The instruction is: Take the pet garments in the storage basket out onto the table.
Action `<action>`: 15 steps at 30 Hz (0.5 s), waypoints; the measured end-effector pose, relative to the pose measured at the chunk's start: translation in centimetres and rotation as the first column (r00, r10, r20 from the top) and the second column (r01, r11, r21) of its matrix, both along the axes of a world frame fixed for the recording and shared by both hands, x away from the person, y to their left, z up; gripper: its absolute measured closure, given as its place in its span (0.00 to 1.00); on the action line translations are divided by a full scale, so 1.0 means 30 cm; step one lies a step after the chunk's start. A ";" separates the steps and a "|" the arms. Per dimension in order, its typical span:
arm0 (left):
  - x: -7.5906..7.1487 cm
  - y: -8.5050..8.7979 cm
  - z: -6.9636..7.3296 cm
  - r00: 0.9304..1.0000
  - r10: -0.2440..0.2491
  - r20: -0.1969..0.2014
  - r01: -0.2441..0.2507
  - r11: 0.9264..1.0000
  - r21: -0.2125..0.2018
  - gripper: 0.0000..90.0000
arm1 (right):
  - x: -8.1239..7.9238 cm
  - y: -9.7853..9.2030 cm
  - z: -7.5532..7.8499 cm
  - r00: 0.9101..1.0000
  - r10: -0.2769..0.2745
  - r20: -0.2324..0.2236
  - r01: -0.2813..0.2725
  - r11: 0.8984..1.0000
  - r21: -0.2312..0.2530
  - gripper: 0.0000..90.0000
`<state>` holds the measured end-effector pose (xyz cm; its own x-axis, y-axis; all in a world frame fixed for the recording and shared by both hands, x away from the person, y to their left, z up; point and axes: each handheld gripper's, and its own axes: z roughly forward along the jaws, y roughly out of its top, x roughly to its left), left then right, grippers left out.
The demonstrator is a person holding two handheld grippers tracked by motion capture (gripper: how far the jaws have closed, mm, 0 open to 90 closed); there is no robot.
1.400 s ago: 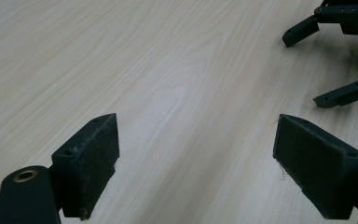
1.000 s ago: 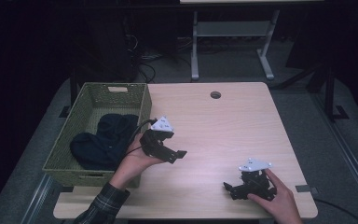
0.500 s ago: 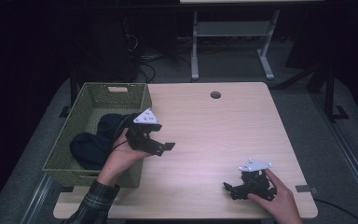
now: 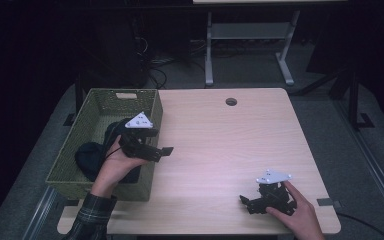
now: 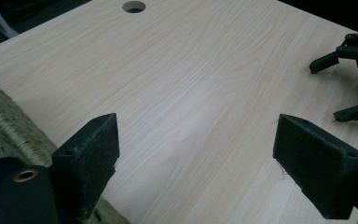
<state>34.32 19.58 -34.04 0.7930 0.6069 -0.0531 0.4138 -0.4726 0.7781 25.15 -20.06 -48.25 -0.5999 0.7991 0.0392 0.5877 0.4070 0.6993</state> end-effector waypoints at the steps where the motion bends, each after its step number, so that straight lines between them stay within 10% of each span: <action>1: 0.000 0.007 0.002 1.000 0.010 0.001 -0.010 1.000 -0.004 0.15 | 0.000 0.000 0.000 1.000 0.000 0.000 0.000 1.000 0.000 0.00; 15: 0.011 0.090 0.009 0.998 0.068 0.008 -0.068 0.998 -0.003 0.16 | 0.000 0.000 0.000 1.000 0.000 -0.001 0.000 1.000 0.000 0.00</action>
